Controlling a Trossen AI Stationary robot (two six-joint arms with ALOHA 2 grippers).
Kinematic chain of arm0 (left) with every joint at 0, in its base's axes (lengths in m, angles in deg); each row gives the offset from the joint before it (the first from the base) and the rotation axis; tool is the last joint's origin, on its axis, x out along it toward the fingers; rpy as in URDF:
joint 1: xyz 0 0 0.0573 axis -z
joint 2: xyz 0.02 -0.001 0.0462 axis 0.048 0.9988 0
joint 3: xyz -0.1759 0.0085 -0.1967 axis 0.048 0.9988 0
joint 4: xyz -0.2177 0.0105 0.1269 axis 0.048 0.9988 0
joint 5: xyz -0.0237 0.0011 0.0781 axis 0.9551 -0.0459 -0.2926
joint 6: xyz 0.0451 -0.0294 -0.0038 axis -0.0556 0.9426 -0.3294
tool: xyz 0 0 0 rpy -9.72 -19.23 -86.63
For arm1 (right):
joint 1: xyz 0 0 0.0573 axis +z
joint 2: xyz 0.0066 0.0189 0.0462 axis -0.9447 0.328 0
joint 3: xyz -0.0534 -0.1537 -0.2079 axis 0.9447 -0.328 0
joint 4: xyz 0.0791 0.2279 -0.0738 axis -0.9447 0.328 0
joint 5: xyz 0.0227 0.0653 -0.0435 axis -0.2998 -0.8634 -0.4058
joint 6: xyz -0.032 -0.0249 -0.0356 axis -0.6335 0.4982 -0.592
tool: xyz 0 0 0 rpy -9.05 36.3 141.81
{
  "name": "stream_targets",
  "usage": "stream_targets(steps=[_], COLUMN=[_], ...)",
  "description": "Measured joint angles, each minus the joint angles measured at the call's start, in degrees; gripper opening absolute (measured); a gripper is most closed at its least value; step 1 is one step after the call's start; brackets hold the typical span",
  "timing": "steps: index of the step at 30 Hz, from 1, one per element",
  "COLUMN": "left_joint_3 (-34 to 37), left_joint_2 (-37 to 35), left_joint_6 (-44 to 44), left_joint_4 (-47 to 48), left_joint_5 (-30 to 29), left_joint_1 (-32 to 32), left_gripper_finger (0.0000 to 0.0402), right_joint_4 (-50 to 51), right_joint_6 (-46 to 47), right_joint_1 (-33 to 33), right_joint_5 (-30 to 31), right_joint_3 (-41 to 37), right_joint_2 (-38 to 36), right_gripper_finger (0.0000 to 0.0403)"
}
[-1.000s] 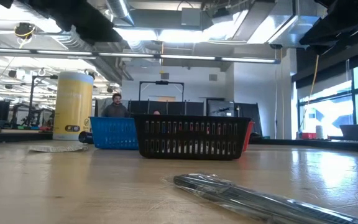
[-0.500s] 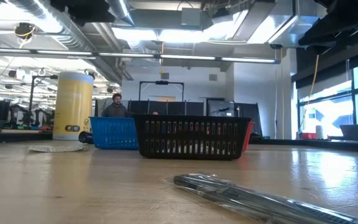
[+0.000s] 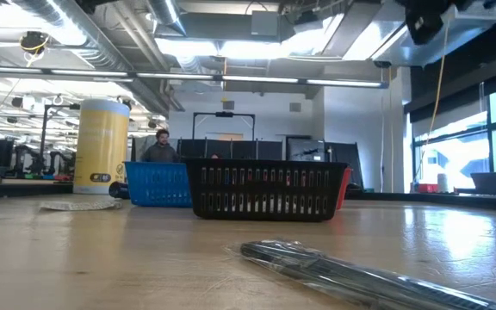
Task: Pick & Place Travel size toiletries
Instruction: Put the black comb into the blue bin
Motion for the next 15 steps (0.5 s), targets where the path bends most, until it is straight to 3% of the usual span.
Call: stream_targets(steps=[9, 15], left_joint_3=[0.02, 0.06], left_joint_2=[-2.7, -2.64], left_joint_6=[-1.66, -1.65], left_joint_4=[-0.04, -0.02], left_joint_5=[-0.97, -0.95], left_joint_1=[0.0, 0.0], left_gripper_finger=[0.0212, 0.0212], right_joint_4=[-8.23, -9.97], right_joint_6=[0.4, -3.09], right_joint_1=[1.75, 6.16], right_joint_5=[-0.6, 6.05], right_joint_3=[0.09, 0.92], right_joint_2=[8.46, 15.1], right_gripper_finger=[0.0132, 0.0105])
